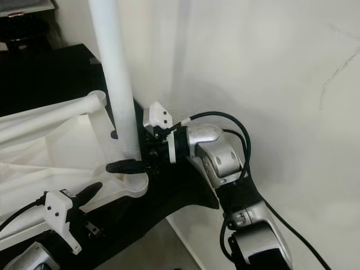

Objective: Building children table

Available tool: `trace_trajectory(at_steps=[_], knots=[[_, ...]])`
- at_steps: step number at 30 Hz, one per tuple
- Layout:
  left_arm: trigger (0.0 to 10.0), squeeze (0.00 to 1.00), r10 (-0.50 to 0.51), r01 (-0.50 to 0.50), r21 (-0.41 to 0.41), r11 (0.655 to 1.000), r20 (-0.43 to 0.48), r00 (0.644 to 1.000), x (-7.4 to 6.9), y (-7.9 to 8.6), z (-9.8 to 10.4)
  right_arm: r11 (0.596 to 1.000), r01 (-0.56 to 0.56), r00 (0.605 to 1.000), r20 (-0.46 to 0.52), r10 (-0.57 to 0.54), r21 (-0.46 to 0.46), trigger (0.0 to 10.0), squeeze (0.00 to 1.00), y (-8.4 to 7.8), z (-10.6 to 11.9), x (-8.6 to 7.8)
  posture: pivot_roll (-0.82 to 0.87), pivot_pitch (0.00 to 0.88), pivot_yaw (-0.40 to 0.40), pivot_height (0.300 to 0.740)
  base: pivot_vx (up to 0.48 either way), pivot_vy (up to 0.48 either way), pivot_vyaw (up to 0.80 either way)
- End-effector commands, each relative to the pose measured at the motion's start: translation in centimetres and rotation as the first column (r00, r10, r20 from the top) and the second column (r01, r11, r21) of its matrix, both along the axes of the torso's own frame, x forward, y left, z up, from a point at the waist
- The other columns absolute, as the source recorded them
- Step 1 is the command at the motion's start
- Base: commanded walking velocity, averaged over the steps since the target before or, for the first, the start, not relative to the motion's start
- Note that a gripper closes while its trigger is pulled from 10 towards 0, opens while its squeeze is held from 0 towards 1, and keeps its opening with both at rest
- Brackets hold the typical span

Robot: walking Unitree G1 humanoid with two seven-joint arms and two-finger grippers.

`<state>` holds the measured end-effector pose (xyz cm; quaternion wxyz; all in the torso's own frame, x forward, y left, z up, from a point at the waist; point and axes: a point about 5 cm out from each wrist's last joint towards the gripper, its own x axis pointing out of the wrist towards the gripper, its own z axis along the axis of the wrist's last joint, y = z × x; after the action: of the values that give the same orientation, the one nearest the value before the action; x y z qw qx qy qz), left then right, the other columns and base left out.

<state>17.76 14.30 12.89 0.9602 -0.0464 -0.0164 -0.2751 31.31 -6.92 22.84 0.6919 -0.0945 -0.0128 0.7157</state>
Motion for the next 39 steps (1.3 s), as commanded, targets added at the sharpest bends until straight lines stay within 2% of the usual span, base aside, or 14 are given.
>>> trace_trajectory(at_steps=[1,2,3,6,7,18,24,27,28,29,30,31,33,39], knots=[[10.0,0.0,-0.011,0.011,-0.002,1.0,-0.01,1.0,-0.3,0.0,0.1,1.0,-0.017,1.0,0.002,0.017,0.005,10.0,0.0,0.1,0.0,0.1,-0.22,0.145,-0.049,0.74,0.0,0.0,0.0],[10.0,0.0,-0.016,0.016,0.002,1.0,-0.012,1.0,-0.4,0.0,0.1,0.999,-0.036,0.999,-0.014,0.037,0.018,9.5,0.0,0.4,0.0,0.2,-0.22,0.162,-0.042,0.74,0.0,0.0,0.0],[10.0,0.0,-0.021,0.021,0.005,1.0,-0.017,1.0,-0.5,0.0,0.1,0.998,-0.049,0.998,-0.03,0.05,0.03,2.6,0.0,0.6,-0.2,0.3,-0.22,0.163,-0.04,0.74,0.0,0.0,0.0],[10.0,0.0,-0.024,0.024,0.007,1.0,-0.019,1.0,-0.6,0.0,0.1,0.997,-0.064,0.997,-0.038,0.065,0.037,2.6,0.0,0.7,-0.3,0.4,-0.22,0.164,-0.033,0.74,0.0,0.0,0.0],[10.0,0.0,-0.025,0.026,0.009,1.0,-0.021,0.999,-0.7,0.1,0.1,0.996,-0.082,0.996,-0.042,0.083,0.039,0.0,0.0,0.7,-0.4,0.4,-0.22,0.169,-0.034,0.74,0.0,0.0,0.0],[10.0,0.0,-0.022,0.023,0.018,1.0,-0.024,0.999,-0.6,0.3,0.0,0.993,-0.08,0.996,-0.02,0.082,0.088,0.0,0.0,0.4,0.2,1.1,-0.24,0.165,-0.012,0.74,0.0,0.0,0.0],[10.0,0.0,-0.022,0.022,0.018,1.0,-0.023,0.999,-0.6,0.4,0.1,0.974,0.182,0.982,0.024,-0.187,0.134,0.0,0.0,-0.2,0.5,2.6,-0.23,0.179,-0.026,0.74,0.0,0.0,0.0],[10.0,0.0,-0.02,0.021,0.017,1.0,-0.022,1.0,-0.7,0.4,0.2,0.915,0.356,0.933,-0.014,-0.36,0.19,0.0,0.0,-0.3,0.7,3.1,-0.23,0.178,-0.028,0.74,0.0,0.0,0.0],[10.0,0.0,-0.017,0.018,0.017,1.0,-0.021,1.0,-0.7,0.5,0.3,0.777,0.596,0.801,-0.072,-0.595,0.202,0.0,0.0,0.1,-0.3,3.5,-0.23,0.187,-0.03,0.74,0.0,0.0,0.0],[10.0,0.0,-0.014,0.014,0.016,1.0,-0.019,1.0,-0.7,0.6,0.3,0.676,0.721,0.692,-0.113,-0.713,0.152,0.0,0.0,1.0,-2.8,1.9,-0.24,0.189,-0.029,0.74,0.0,0.0,0.0],[10.0,0.0,-0.014,0.014,0.016,1.0,-0.019,1.0,-0.7,0.6,0.3,0.676,0.721,0.692,-0.113,-0.713,0.152,0.0,0.0,1.0,-2.8,1.9,-0.24,0.189,-0.029,0.74,0.0,0.0,0.0],[10.0,0.0,-0.012,0.012,0.016,1.0,-0.018,1.0,-0.7,0.7,0.4,0.599,0.792,0.611,-0.131,-0.781,0.119,0.0,0.0,1.4,-4.2,0.6,-0.24,0.188,-0.026,0.74,0.0,0.0,0.0],[10.0,0.0,-0.01,0.01,0.015,1.0,-0.016,1.0,-0.6,0.6,0.4,0.616,0.784,0.62,-0.107,-0.777,0.079,0.0,0.0,2.7,-5.9,-1.9,-0.23,0.193,-0.024,0.74,0.0,0.0,0.0],[10.0,0.0,-0.012,0.012,0.013,1.0,-0.008,1.0,-0.1,0.5,0.3,0.653,0.753,0.658,-0.091,-0.747,0.085,0.0,0.0,2.4,-5.3,-0.7,-0.24,0.159,-0.042,0.74,0.0,0.0,0.0]])
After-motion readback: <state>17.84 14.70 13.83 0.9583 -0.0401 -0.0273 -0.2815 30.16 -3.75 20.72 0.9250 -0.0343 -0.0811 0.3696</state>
